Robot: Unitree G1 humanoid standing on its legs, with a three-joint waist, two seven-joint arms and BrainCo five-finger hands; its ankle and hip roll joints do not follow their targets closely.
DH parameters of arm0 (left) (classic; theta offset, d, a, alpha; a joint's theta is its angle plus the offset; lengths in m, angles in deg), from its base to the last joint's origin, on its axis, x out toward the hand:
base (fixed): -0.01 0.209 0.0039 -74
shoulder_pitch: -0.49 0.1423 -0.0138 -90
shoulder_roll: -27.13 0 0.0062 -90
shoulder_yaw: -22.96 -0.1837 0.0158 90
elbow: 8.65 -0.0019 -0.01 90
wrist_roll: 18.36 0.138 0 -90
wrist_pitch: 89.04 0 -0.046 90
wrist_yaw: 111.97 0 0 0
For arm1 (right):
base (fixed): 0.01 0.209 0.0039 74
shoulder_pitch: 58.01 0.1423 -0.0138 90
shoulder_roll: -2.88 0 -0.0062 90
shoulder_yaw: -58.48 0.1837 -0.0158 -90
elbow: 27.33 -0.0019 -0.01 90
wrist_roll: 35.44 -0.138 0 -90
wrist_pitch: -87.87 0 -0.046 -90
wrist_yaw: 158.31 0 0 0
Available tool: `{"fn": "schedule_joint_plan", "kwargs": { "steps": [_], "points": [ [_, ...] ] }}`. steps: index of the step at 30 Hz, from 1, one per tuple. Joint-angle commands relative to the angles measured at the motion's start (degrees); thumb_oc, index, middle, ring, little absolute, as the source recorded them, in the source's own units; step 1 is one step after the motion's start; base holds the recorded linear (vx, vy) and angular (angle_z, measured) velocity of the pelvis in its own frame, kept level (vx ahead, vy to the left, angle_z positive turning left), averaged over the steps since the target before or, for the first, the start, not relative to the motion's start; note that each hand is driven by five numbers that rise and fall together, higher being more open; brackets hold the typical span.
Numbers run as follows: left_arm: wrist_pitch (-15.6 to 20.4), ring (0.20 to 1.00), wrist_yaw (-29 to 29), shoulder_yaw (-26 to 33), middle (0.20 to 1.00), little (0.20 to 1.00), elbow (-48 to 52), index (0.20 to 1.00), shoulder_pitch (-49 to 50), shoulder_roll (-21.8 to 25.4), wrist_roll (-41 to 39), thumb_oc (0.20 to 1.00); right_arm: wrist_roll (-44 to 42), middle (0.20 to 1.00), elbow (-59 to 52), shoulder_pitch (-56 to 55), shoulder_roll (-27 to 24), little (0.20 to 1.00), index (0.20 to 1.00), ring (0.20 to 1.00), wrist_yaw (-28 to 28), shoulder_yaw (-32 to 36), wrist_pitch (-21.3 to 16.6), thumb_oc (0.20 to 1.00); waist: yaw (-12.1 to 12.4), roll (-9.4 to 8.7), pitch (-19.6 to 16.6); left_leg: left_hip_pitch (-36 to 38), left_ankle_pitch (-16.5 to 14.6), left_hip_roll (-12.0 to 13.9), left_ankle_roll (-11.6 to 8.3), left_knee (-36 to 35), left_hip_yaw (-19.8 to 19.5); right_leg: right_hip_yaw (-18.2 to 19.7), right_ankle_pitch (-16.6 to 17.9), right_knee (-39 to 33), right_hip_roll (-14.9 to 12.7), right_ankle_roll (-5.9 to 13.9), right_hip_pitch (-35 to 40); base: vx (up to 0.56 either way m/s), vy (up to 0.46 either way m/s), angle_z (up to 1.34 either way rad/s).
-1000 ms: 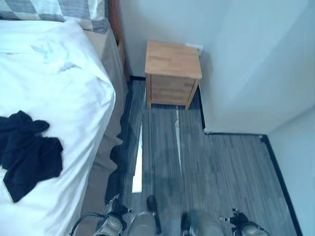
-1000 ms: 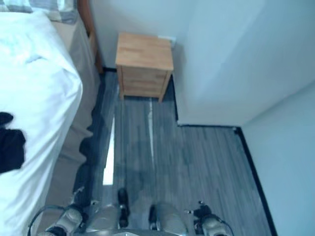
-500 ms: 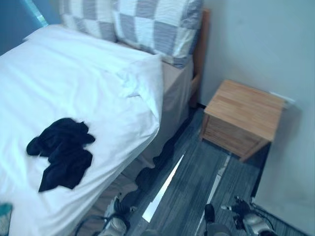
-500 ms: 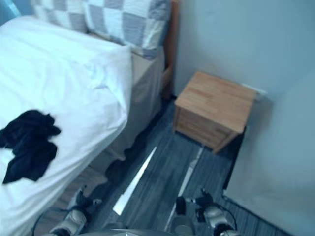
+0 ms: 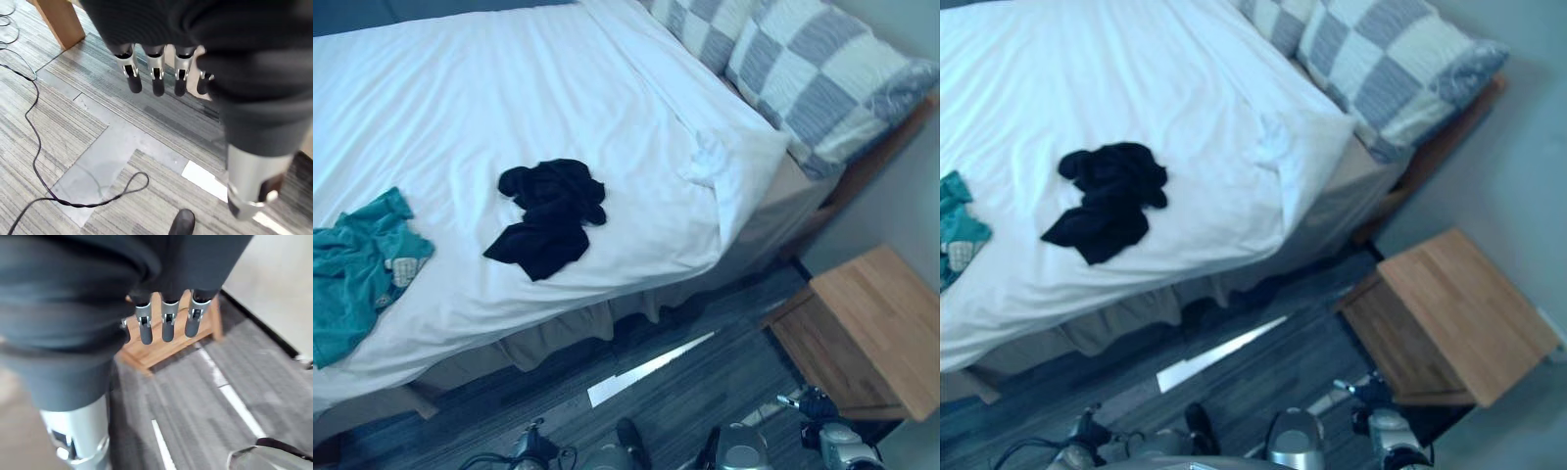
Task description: Tidy up the quilt and then pick up the clothes from the bed and put them into the laundry hamper.
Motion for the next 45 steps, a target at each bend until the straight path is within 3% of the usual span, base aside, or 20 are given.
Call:
{"fn": "schedule_joint_plan", "kwargs": {
  "steps": [1, 3, 4, 5, 7, 9, 10, 14, 18, 21, 27, 31, 32, 34, 36, 39, 42, 43, 44, 45],
  "points": [
    [0.11, 1.0, 1.25, -0.64, 1.0, 1.0, 1.34, 1.0, -1.65, 1.92, 0.2, 1.0, -8.35, 1.0, -0.35, 5.04, -3.24, 1.0, 1.0, 1.0, -4.34, 5.78, -4.11, 1.0, 0.68, -0.42, 1.33, 2.71, -0.23, 3.82, -5.33, -3.81, 0.28, 4.47, 0.77, -14.4, 1.65, 5.73, 4.68, 0.11, -0.226, 1.0],
    [0.51, 1.0, 1.38, -1.12, 1.0, 1.0, 1.86, 1.0, -2.28, 2.09, -0.19, 1.0, -9.96, 1.0, -1.57, 5.71, -5.37, 1.0, 1.0, 1.0, -5.63, 7.93, -4.98, 1.0, 0.56, -0.65, 1.42, 2.7, -0.3, 4.21, -6.04, -4.22, -0.88, 6.16, 0.03, -21.08, 1.23, 4.94, 5.59, 0.12, -0.236, 1.17],
    [1.26, 1.0, 1.37, -1.93, 1.0, 1.0, 2.52, 1.0, -3.01, 2.57, -0.29, 1.0, -9.75, 1.0, -4.11, 6.33, -10.43, 1.0, 1.0, 1.0, -7.41, 10.54, -5.81, 1.0, 0.31, -1.49, 0.82, 2.63, -0.59, 4.16, -7.26, -4.86, -3.17, 10.43, 1.38, -33.49, 0.32, 4.52, 6.23, 0.12, -0.195, 0.92],
    [1.26, 1.0, 1.37, -1.93, 1.0, 1.0, 2.52, 1.0, -3.01, 2.57, -0.29, 1.0, -9.75, 1.0, -4.11, 6.33, -10.43, 1.0, 1.0, 1.0, -7.41, 10.54, -5.81, 1.0, 0.31, -1.49, 0.82, 2.63, -0.59, 4.16, -7.26, -4.86, -3.17, 10.43, 1.38, -33.49, 0.32, 4.52, 6.23, 0.18, -0.301, 1.1],
    [1.92, 1.0, 1.31, -2.34, 1.0, 1.0, 2.46, 1.0, -4.52, 3.59, -0.49, 1.0, -5.92, 1.0, -8.82, 6.04, -18.72, 1.0, 1.0, 1.0, -8.9, 12.32, -6.37, 1.0, -0.76, -2.33, 0.56, 2.8, -0.81, 5.05, -9.01, -5.24, -6.64, 17.74, 5.58, -42.03, -1.36, 5.69, 4.82, 0.18, -0.328, 0.82],
    [2.44, 1.0, 1.3, -2.35, 1.0, 1.0, 2.53, 1.0, -4.65, 4.43, 0.5, 1.0, -0.12, 1.0, -10.66, 5.45, -22.62, 1.0, 1.0, 1.0, -8.78, 11.69, -5.8, 1.0, -0.7, -2.98, 0.74, 3.13, -0.99, 5.52, -9.6, -4.87, -7.79, 19.45, 5.96, -42.25, -1.65, 5.97, 5.1, 0.17, -0.423, 0.97],
    [3.41, 1.0, 2.52, -2.45, 1.0, 1.0, 4.02, 1.0, -4.23, 6.5, 2.05, 1.0, 11.69, 1.0, -12.72, 8.93, -31.52, 1.0, 1.0, 1.0, -9.05, 7.72, -4.82, 1.0, 0.53, -4.76, 0.21, 3.31, -0.72, 6.12, -10.86, -4.14, -8.87, 18.08, 7.47, -41.91, -2.23, 6.87, 5.83, 0.25, -0.736, 1.07],
    [4.48, 1.0, 3.13, -2.34, 1.0, 1.0, 5.66, 1.0, -0.15, 5.46, 2.71, 1.0, 20.51, 1.0, -20.47, 18.36, -41.98, 1.0, 1.0, 1.0, -6.38, -0.42, -4.67, 1.0, 1.34, -3.83, -0.13, 4.01, 0.24, 9.59, -13.06, -3.33, -9.89, 17.99, 5.95, -41.78, 1.29, 5.81, 6.79, 0.16, -0.451, 0.26],
    [5.8, 1.0, 4.32, -4.15, 1.0, 1.0, 10.79, 1.0, -1.26, 6.37, 2.16, 1.0, 20.85, 1.0, -22.64, 28.2, -44.31, 1.0, 1.0, 1.0, -7.61, -6.92, -5.01, 1.0, 2.17, -2.0, 2.38, -1.5, 1.86, 12.12, -13.91, 4.73, -12.14, 16.62, 3.0, -41.35, 4.15, 3.11, 6.83, 0.01, -0.303, -0.18],
    [5.71, 1.0, 4.6, -4.65, 1.0, 1.0, 13.14, 1.0, -3.26, 6.62, 0.89, 1.0, 20.16, 1.0, -22.8, 30.85, -44.09, 1.0, 1.0, 1.0, -8.06, -8.29, -4.49, 1.0, 2.57, -1.8, 4.19, -6.26, 2.68, 9.91, -13.26, 6.63, -13.19, 14.84, 1.83, -40.0, 3.95, 2.43, 6.05, -0.09, -0.183, 0.41],
    [6.97, 1.0, 2.71, -8.99, 1.0, 1.0, 16.67, 1.0, -5.21, 6.87, 3.5, 1.0, 21.4, 1.0, -22.38, 36.67, -43.32, 1.0, 1.0, 1.0, -7.07, -13.4, -4.8, 1.0, 1.07, 1.53, 3.94, -5.8, 5.22, 9.64, -13.49, -0.83, -8.19, 12.24, 1.86, -38.79, 4.77, 2.15, 2.72, -0.01, -0.029, 0.3],
    [7.57, 1.0, 2.98, -9.88, 1.0, 1.0, 16.05, 1.0, -7.27, 7.75, 3.18, 1.0, 19.97, 1.0, -16.74, 44.03, -40.18, 1.0, 1.0, 1.0, -6.23, -19.29, -4.77, 1.0, 1.25, 3.84, 5.2, -5.84, 6.36, 9.15, -13.58, -3.53, -6.49, 13.59, 2.54, -36.86, 4.91, 2.53, -1.6, -0.02, 0.019, -0.21],
    [8.01, 1.0, 2.79, -10.61, 1.0, 1.0, 16.23, 1.0, -8.31, 8.35, 2.7, 1.0, 17.64, 0.2, -9.7, 49.62, -39.46, 0.2, 0.2, 0.2, -5.82, -22.37, -4.73, 0.2, 1.57, 5.03, 5.89, -6.87, 6.68, 8.67, -13.6, -3.6, -6.12, 14.1, 2.76, -36.12, 4.47, 2.76, -3.25, -0.07, 0.03, -0.09],
    [7.82, 1.0, 2.17, -11.41, 1.0, 1.0, 15.4, 1.0, -9.53, 8.51, 2.63, 1.0, 17.24, 0.2, 0.1, 54.04, -38.48, 0.2, 0.2, 0.2, -5.13, -25.48, -3.5, 0.2, 2.07, 6.39, 6.88, -7.41, 7.13, 8.29, -13.7, -3.47, -6.19, 13.25, 2.51, -35.84, 3.77, 3.03, -3.22, -0.02, 0.007, 0.02],
    [7.76, 1.0, 1.95, -11.1, 1.0, 1.0, 16.2, 1.0, -8.84, 8.07, 3.29, 1.0, 17.92, 0.2, -2.9, 50.15, -38.27, 0.2, 0.2, 0.2, -5.93, -22.96, -3.24, 0.2, 1.8, 6.68, 7.04, -7.19, 7.17, 8.13, -13.61, -3.79, -6.64, 13.1, 2.36, -35.71, 3.73, 3.08, -2.87, 0.05, 0.014, 0.09],
    [6.86, 1.0, 1.09, -8.6, 1.0, 1.0, 15.44, 1.0, -6.41, 5.76, 4.4, 1.0, 18.05, 0.2, -14.95, 25.4, -36.42, 0.2, 0.2, 0.2, -8.05, -5.77, -3.74, 0.2, 1.51, 6.71, 5.94, -5.23, 6.31, 8.03, -13.07, -4.77, -8.11, 11.39, 1.79, -36.71, 3.47, 3.23, 0.55, 0.12, 0.035, 0.16],
    [5.86, 1.0, 0.52, -6.69, 1.0, 1.0, 14.23, 1.0, -6.03, 4.58, 5.39, 1.0, 16.65, 0.2, -17.68, 11.79, -31.97, 0.2, 0.2, 0.2, -10.51, 5.84, -3.57, 0.2, 1.25, 5.92, 4.22, -2.54, 5.27, 7.98, -12.62, -5.55, -9.03, 10.19, 1.71, -38.06, 3.42, 3.29, 4.31, 0.13, 0.023, 0.35],
    [4.98, 1.0, 0.93, -5.56, 1.0, 1.0, 12.43, 1.0, -6.43, 3.21, 5.54, 1.0, 14.17, 0.696, -18.57, 6.43, -26.78, 0.696, 0.696, 0.696, -12.37, 10.94, -3.41, 0.696, 0.69, 5.17, 3.27, -1.1, 4.66, 8.14, -12.44, -5.8, -9.15, 9.82, 1.85, -38.91, 3.58, 3.24, 6.01, 0.11, 0.067, 0.09],
    [4.67, 1.0, 1.16, -5.11, 1.0, 1.0, 11.76, 1.0, -6.61, 2.62, 5.48, 1.0, 12.75, 1.0, -19.03, 4.13, -24.32, 1.0, 1.0, 1.0, -13.14, 12.76, -3.48, 1.0, 0.42, 4.75, 2.71, -0.49, 4.37, 8.27, -12.42, -5.92, -9.03, 9.77, 1.93, -39.36, 3.69, 3.24, 6.71, 0.07, 0.056, 0.03],
    [4.69, 1.0, 1.19, -5.3, 1.0, 1.0, 11.71, 1.0, -6.61, 2.69, 5.48, 1.0, 12.78, 1.0, -19.32, 3.72, -24.16, 1.0, 1.0, 1.0, -13.13, 13.05, -3.4, 1.0, 0.59, 4.68, 2.73, -0.33, 4.33, 8.27, -12.43, -5.93, -9.02, 9.75, 1.97, -39.5, 3.69, 3.25, 6.93, 0.07, 0.063, 0.03]
  ]
}}
